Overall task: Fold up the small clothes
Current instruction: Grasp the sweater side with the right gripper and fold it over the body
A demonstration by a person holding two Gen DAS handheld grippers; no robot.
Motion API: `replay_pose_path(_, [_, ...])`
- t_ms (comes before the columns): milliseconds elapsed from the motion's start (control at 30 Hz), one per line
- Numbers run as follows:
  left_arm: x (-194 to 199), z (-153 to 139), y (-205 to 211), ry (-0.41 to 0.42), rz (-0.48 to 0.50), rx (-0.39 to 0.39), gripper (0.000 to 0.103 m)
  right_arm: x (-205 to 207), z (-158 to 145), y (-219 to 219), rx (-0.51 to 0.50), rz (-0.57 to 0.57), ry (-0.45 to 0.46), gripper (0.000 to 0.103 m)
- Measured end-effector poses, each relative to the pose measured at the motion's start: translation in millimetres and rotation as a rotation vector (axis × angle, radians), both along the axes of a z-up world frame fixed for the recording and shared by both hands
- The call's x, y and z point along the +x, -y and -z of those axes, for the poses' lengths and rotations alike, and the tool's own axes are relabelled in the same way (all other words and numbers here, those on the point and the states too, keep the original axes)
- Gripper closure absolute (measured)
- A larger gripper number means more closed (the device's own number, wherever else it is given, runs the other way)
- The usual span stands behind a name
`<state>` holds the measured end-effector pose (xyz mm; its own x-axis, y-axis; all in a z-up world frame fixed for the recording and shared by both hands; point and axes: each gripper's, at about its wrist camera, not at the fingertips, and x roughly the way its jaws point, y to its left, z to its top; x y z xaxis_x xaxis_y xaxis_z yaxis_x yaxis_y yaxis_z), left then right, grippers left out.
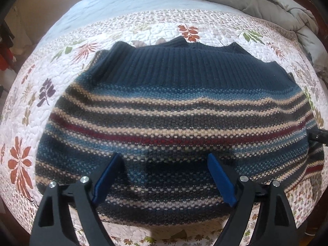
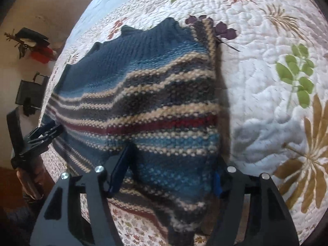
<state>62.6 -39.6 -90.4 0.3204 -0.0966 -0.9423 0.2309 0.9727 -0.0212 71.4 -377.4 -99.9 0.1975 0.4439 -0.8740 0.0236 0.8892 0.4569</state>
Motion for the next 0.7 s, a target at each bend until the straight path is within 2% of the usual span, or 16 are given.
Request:
replay_pose_path(100, [-1.7, -0.7, 0.9, 0.008, 0.005, 0.002, 0.016, 3.3, 7.2, 2.3, 0.037, 0.017, 0.006, 0.037])
replay_pose_path(133, [-2.1, -1.0, 0.8, 0.010, 0.007, 0.001, 0.016, 3.4, 6.8, 1.3, 0.056, 0.015, 0.015, 0.049])
replay_pose_path(233, [-2.9, -1.6, 0.4, 0.011, 0.008, -0.005, 0.016, 1.9, 5.1, 2.1, 0.118, 0.025, 0.009, 0.067])
replay_pose_path(333, [-4.4, -3.6, 0.2, 0.011, 0.010, -0.011, 0.016, -0.7, 2.3, 3.4, 0.150, 0.043, 0.015, 0.076])
replay_pose_path(567, [-11.6, -14.9, -0.5, 0.038, 0.022, -0.013, 0.016, -8.5, -11.1, 12.9, 0.251, 0.130, 0.040, 0.080])
replay_pose_path(700, [-13.1, -19.5, -9.8, 0.041, 0.017, -0.029, 0.016, -5.7, -31.2, 1.9, 0.248, 0.146, 0.042, 0.081])
